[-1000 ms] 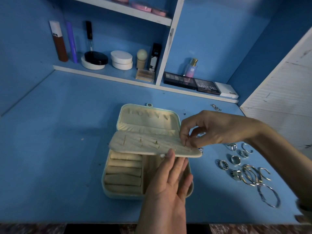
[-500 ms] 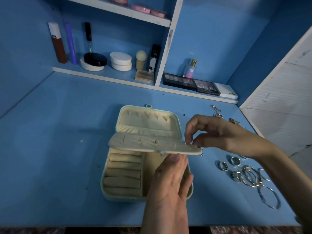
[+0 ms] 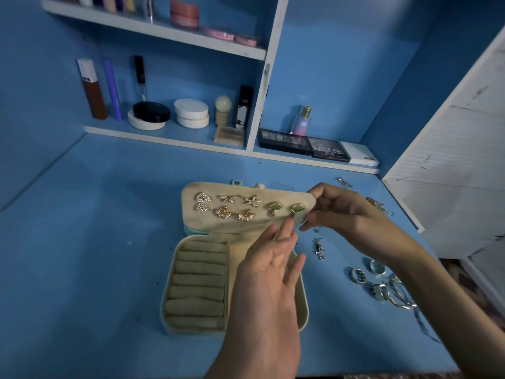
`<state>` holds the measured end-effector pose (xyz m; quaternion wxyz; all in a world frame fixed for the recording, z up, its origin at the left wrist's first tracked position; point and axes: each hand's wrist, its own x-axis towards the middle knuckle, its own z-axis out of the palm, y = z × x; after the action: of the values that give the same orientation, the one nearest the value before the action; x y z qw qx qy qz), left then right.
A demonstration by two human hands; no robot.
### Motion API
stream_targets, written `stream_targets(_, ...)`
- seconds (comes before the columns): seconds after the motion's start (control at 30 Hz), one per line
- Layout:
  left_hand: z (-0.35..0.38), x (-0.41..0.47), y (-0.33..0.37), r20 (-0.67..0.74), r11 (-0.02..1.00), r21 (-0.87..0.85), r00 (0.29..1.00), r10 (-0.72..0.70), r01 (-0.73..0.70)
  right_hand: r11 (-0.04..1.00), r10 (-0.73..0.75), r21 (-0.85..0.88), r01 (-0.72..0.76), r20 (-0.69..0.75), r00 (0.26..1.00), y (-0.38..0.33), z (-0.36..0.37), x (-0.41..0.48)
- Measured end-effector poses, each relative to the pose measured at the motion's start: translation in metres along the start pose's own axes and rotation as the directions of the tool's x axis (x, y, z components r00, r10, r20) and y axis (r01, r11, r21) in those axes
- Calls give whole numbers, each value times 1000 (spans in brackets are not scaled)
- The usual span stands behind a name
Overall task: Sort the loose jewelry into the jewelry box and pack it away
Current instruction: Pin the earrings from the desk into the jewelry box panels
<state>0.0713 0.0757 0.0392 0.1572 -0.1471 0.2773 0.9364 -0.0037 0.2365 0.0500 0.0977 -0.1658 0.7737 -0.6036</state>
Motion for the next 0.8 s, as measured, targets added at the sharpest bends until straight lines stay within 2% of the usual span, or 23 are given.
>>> stream_targets(0.1,-2,2,5,-7,997,44,997,71,-70,999,7,51,-5,-49,999,5,1,6)
stream_targets(0.2,-11,6,19,27,934,239,963,268,-267,998,20,63,-14,-103,994,9,3,10)
stream_targets(0.27,-19,13,36,47,826,359,893,448,-434,998,28,53,-20,-143,989,10,4,13)
stream_targets(0.33,-27,21,57,78,677,459,785,614,-575,999,36,38,-29,-192,981,11,7,15)
stream_targets(0.4,-38,35,75,123,502,568,670,732,-653,999,47,29,-41,-236,971,12,10,18)
stream_targets(0.47,-47,49,89,161,366,663,602,782,-653,998,64,32,-58,-268,961,13,13,21)
stream_targets(0.5,-52,56,95,180,329,700,603,777,-634,997,73,32,-66,-281,957,14,15,22)
stream_targets(0.57,-59,71,104,209,325,745,667,715,-582,996,90,31,-84,-305,948,16,17,24)
stream_targets(0.7,-68,87,107,215,448,763,837,503,-465,992,124,17,-125,-315,941,18,17,26)
stream_targets(0.8,-71,89,106,216,476,756,858,466,-449,985,156,-24,-168,-264,952,17,8,24)
